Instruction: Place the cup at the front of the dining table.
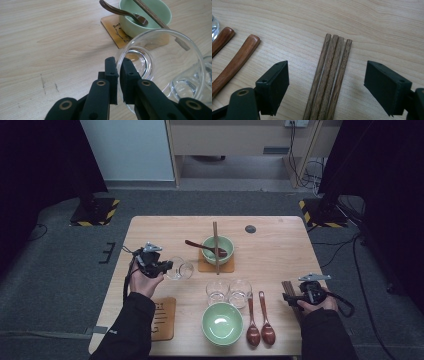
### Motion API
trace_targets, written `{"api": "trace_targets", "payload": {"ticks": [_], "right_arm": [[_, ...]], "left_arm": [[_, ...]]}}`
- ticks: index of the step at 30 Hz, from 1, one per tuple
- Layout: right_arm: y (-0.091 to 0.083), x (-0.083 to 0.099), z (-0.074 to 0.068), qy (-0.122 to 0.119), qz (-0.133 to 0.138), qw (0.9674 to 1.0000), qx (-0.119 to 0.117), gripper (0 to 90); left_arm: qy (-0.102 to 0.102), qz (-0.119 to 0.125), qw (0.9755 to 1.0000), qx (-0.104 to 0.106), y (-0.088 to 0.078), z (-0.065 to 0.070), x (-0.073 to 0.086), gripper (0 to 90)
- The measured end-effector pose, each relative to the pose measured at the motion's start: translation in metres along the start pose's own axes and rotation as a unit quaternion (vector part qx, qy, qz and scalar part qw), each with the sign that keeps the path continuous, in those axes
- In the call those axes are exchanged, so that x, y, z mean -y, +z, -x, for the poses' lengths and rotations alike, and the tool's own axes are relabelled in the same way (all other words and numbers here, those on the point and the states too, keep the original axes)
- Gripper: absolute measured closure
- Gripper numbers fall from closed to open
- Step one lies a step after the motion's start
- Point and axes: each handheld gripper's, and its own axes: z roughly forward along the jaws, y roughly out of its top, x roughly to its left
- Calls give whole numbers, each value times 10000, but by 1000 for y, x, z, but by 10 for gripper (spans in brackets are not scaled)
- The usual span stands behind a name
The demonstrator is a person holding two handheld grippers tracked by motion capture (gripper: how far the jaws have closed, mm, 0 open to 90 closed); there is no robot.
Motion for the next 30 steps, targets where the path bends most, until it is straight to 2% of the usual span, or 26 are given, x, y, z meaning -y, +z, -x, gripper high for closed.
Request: {"api": "trace_targets", "payload": {"ticks": [11, 20, 30], "right_arm": [[0, 0, 0, 16, -3, 10000, 1, 201], [1, 0, 0, 11, -8, 10000, -6, 202], [1, 0, 0, 13, -17, 10000, -15, 201]], "left_arm": [[-113, -72, 9998, -143, 15, -9, -3, 848], [-138, -304, 9991, -245, 34, -14, -7, 848], [-189, -429, 9985, -278, 46, -16, -9, 849]]}}
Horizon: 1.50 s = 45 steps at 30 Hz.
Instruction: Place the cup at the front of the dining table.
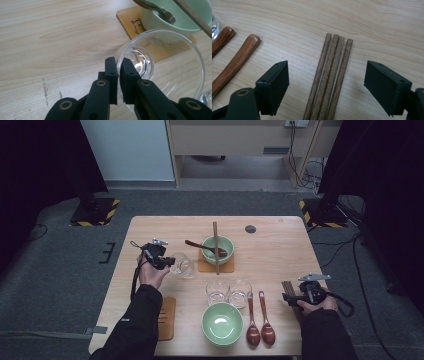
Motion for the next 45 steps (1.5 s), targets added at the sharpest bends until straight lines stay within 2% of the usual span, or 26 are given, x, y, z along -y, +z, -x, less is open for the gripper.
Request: {"api": "trace_targets", "payload": {"ticks": [12, 18, 26, 33, 45], "right_arm": [[0, 0, 1, 9, 26, 10000, -15, 201], [0, 0, 1, 7, 29, 10000, -12, 201], [0, 0, 1, 10, 17, 10000, -20, 201], [0, 0, 1, 12, 14, 10000, -25, 201], [0, 0, 0, -13, 13, 10000, -25, 201]], "left_arm": [[-2, -203, 9998, 5, 14, 3, -1, 848], [-18, -216, 9998, 30, 15, 3, -3, 848], [-157, -254, 9996, 20, 17, 2, -5, 847], [-130, -291, 9995, -26, 16, 2, -6, 847], [-125, -173, 9998, 26, 18, 0, -5, 841]]}}
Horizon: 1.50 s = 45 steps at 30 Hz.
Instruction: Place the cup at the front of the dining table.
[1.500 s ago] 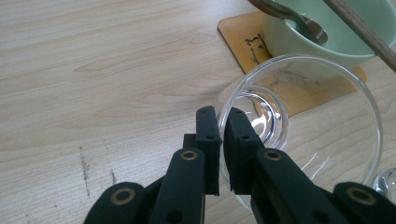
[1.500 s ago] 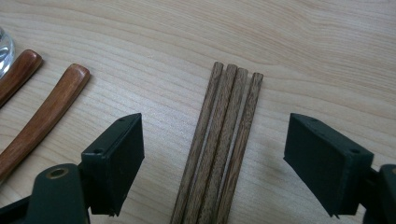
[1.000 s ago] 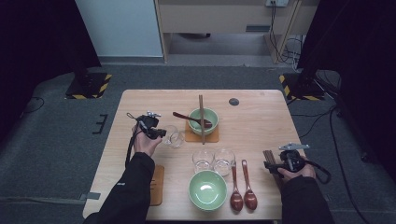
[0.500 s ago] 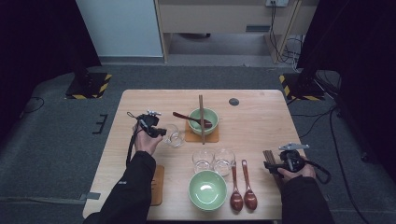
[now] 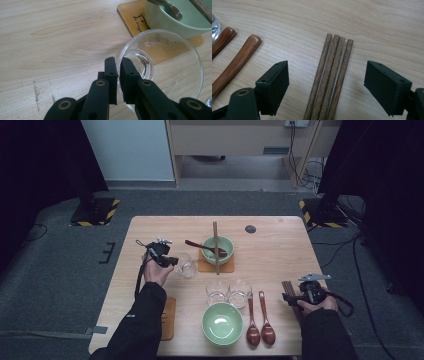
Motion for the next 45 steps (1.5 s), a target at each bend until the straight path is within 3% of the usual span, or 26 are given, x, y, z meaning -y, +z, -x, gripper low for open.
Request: {"api": "trace_targets", "payload": {"ticks": [7, 15, 24, 31, 37, 39, 43, 45], "right_arm": [[0, 0, 0, 4, -11, 10000, -7, 201], [0, 0, 0, -5, -16, 10000, -15, 200], [1, 0, -1, -36, -25, 10000, -25, 199], [1, 0, -1, -24, -11, 10000, -41, 197], [0, 0, -1, -20, -4, 10000, -46, 197], [0, 0, -1, -26, -11, 10000, -39, 197], [1, 0, -1, -13, -5, 10000, -35, 194], [1, 0, -1, -33, -4, 10000, -30, 192]], "left_arm": [[-19, 103, 9999, -13, 3, 0, -1, 835], [-198, 196, 9996, 28, 7, -3, -1, 829], [-213, 278, 9994, 43, 10, -3, -2, 821], [-250, 475, 9982, 263, 15, 1, -2, 791], [-185, 493, 9983, 244, 16, 2, -3, 785], [-280, 657, 9968, 363, 15, 0, -1, 743], [-210, 746, 9958, 497, 12, -1, 1, 682], [-223, 937, 9938, 561, 7, -1, 2, 633]]}}
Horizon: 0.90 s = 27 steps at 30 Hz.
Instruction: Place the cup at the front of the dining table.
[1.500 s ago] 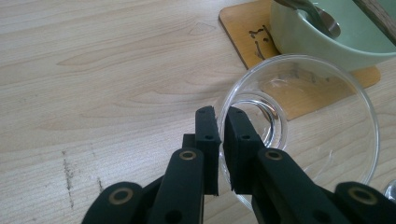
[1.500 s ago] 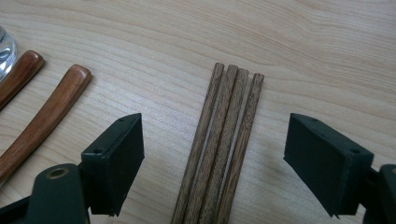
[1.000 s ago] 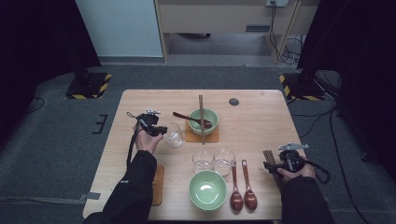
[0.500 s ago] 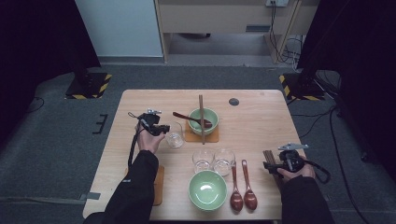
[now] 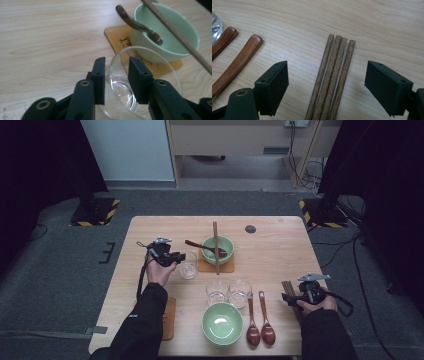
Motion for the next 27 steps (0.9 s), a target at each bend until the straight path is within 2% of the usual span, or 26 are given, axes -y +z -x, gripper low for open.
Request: {"api": "trace_targets", "payload": {"ticks": [4, 5, 6, 8, 11, 12, 14, 20, 23, 27], "right_arm": [[0, 0, 0, 17, 7, 10000, 13, 187], [0, 0, 0, 16, 8, 10000, 19, 187], [0, 0, 0, 16, 10, 10000, 22, 186], [0, 0, 0, 23, 13, 10000, 24, 185], [0, 0, 0, 21, 22, 10000, 20, 183], [0, 0, 0, 21, 22, 10000, 20, 183], [0, 0, 0, 23, 23, 10000, 34, 178], [0, 0, 0, 29, 20, 10000, 27, 175], [0, 0, 0, 28, 12, 10000, 40, 175], [0, 0, 0, 25, 17, 10000, 45, 175]], "left_arm": [[49, 123, 9999, -13, -7, 1, -1, 529], [64, 178, 9998, -15, -10, 1, -1, 529], [79, 309, 9995, 8, -15, 2, -2, 482], [167, 387, 9991, -3, -21, 4, -2, 429], [258, 452, 9986, 12, -27, 5, -1, 357], [262, 494, 9984, 30, -30, 5, -1, 357], [296, 534, 9981, 31, -39, 6, 1, 290], [389, 556, 9977, 74, -52, 8, 6, 211], [521, 534, 9971, 129, -61, 12, 12, 196], [588, 522, 9968, 141, -67, 13, 21, 183]]}}
